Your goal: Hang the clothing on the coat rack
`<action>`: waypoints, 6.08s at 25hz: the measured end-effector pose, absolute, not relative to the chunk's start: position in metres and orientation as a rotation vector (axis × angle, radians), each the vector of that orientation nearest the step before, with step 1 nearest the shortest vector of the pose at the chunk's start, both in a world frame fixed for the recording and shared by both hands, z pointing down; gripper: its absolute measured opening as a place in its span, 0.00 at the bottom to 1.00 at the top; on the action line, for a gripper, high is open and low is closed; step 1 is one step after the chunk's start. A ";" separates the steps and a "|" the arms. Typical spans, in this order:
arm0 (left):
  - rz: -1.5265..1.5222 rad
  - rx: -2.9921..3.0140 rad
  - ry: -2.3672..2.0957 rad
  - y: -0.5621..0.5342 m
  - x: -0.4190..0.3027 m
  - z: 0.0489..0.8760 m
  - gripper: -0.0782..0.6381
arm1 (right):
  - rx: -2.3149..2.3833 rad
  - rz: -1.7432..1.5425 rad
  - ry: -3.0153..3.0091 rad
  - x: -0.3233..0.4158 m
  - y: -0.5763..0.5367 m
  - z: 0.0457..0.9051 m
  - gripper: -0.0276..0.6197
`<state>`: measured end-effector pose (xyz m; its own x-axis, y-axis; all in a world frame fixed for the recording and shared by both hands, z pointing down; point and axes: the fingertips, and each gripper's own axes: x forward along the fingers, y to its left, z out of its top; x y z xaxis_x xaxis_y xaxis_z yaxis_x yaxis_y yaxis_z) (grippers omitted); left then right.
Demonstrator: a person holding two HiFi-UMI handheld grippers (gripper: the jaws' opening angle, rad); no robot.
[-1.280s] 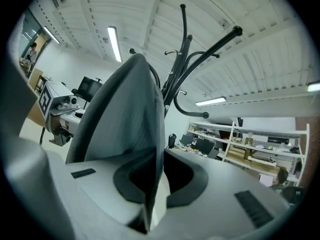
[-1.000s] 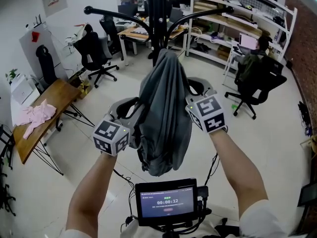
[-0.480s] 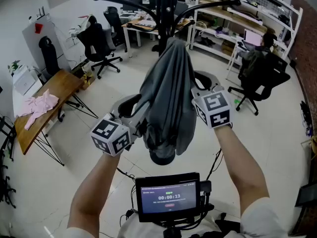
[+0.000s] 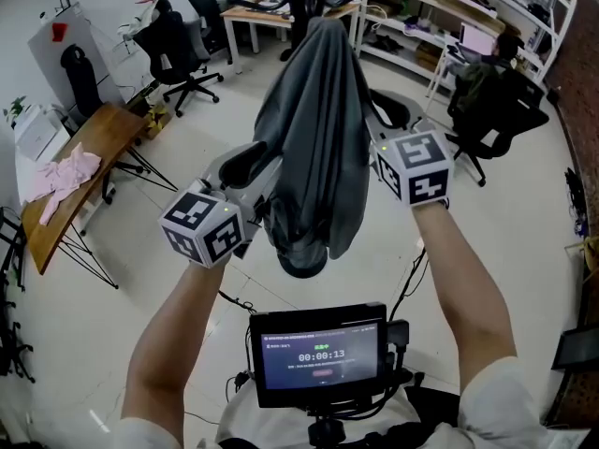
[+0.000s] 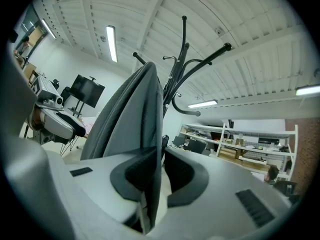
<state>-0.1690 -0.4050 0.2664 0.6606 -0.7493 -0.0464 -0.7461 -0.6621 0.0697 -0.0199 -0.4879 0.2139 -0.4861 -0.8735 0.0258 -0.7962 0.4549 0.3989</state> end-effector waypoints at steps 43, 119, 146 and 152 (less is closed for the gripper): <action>-0.178 2.752 -1.071 -0.366 -0.169 0.290 0.11 | 1.582 -0.272 -2.456 0.010 -0.416 0.275 0.28; -0.171 2.576 -1.106 -0.183 -0.100 0.332 0.11 | 1.155 0.151 -2.732 -0.005 -0.199 0.354 0.06; -0.202 2.483 -1.219 -0.127 -0.123 0.342 0.11 | 1.034 0.196 -2.776 -0.014 -0.166 0.358 0.05; -0.186 2.485 -1.179 -0.121 -0.125 0.346 0.11 | 1.067 0.178 -2.763 -0.013 -0.164 0.352 0.05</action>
<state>-0.1245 -0.1212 0.3457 0.6389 -0.7681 0.0433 -0.7174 -0.5745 0.3941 -0.0128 -0.1636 0.3521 -0.7282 -0.6542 0.2041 -0.6750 0.7362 -0.0488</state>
